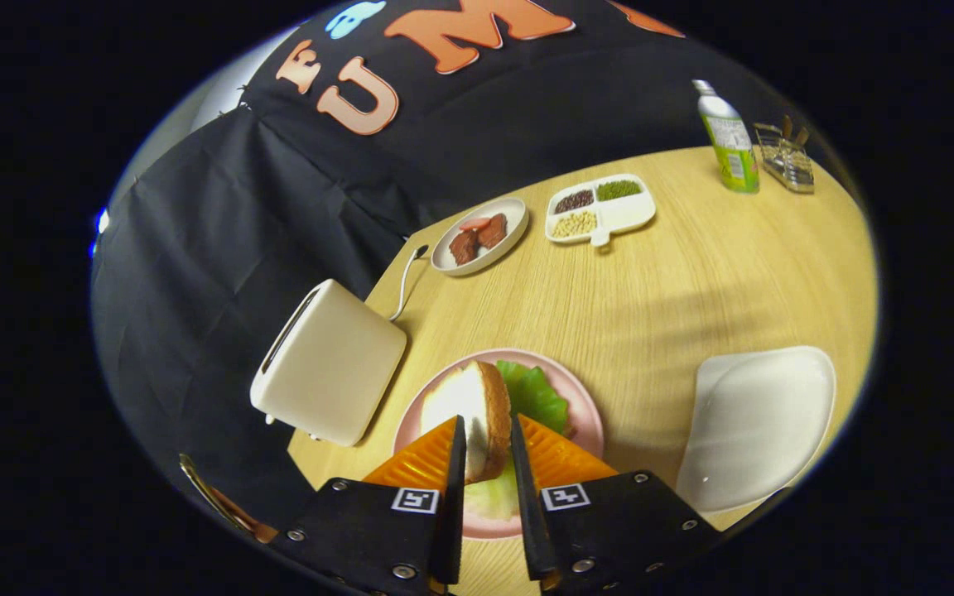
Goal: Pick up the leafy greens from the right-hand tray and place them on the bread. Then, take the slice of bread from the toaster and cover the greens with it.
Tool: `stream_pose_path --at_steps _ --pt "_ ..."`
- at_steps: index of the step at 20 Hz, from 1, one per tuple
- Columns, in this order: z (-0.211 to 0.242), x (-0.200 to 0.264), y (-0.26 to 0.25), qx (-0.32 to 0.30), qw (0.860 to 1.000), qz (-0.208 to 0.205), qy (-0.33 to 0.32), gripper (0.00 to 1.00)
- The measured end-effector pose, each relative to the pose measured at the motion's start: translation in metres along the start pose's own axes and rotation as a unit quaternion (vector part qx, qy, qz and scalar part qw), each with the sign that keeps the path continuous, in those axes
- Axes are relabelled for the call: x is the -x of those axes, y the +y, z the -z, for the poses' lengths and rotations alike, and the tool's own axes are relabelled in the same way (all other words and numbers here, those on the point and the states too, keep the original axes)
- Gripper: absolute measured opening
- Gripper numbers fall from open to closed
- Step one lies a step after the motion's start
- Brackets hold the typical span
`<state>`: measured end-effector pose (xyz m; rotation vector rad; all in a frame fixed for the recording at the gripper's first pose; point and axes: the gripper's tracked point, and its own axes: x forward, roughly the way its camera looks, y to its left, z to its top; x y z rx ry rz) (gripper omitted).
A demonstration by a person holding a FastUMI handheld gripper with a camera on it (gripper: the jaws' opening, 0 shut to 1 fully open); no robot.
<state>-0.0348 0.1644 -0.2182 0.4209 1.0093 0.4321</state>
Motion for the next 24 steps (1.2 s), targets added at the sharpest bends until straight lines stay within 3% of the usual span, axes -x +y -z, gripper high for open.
stream_pose_path --at_steps 3,9,15,24 --pt "-0.023 0.011 -0.005 0.029 0.998 0.020 -0.053 0.54" --pt "-0.086 0.045 -0.004 0.107 0.974 0.068 -0.190 0.83" --pt "-0.132 0.081 0.011 0.142 0.940 0.098 -0.295 0.95" --pt "-0.170 0.120 0.017 0.170 0.893 0.132 -0.395 0.98"
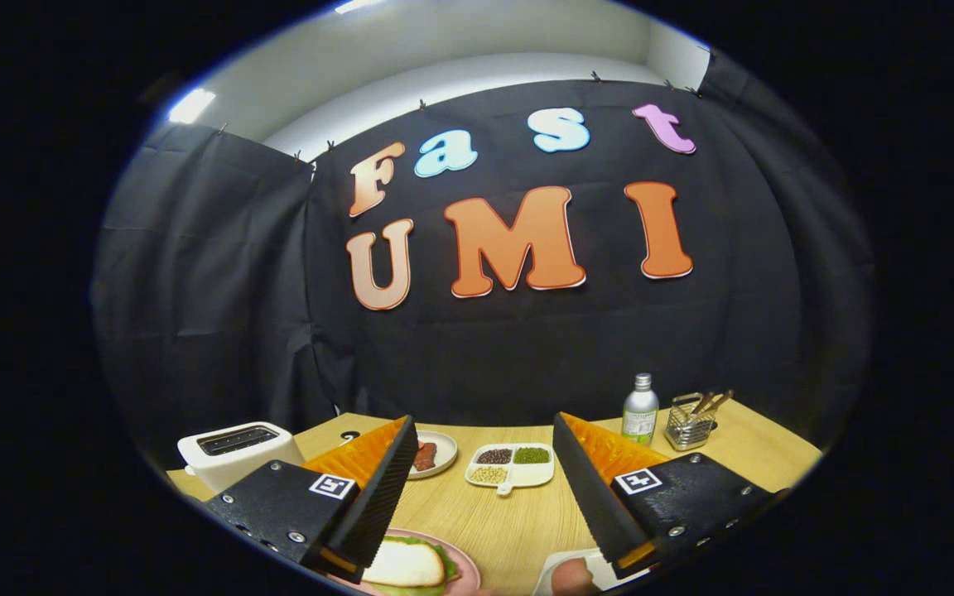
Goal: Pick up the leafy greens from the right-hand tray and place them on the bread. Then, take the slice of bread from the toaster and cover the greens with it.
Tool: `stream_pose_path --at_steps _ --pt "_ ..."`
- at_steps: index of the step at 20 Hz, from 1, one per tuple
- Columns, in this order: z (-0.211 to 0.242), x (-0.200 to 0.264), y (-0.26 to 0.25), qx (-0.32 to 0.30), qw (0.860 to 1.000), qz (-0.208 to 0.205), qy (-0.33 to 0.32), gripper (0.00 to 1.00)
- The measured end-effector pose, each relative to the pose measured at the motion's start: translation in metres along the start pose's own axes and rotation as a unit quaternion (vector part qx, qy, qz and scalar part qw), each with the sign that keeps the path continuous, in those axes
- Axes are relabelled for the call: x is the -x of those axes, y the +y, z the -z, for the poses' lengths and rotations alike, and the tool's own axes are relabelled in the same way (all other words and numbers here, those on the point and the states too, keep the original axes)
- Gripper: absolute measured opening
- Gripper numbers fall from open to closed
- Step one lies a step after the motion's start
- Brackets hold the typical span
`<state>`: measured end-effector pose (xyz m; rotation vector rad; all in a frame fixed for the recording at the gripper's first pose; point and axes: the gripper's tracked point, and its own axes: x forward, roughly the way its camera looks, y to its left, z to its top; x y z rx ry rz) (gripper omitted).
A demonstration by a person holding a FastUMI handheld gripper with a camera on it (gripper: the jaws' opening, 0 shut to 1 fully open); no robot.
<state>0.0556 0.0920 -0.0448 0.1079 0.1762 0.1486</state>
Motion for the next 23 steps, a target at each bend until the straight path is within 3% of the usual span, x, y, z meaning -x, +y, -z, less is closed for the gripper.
stream_pose_path --at_steps 23 --pt "-0.019 0.011 0.000 0.045 0.998 0.015 -0.043 0.98"
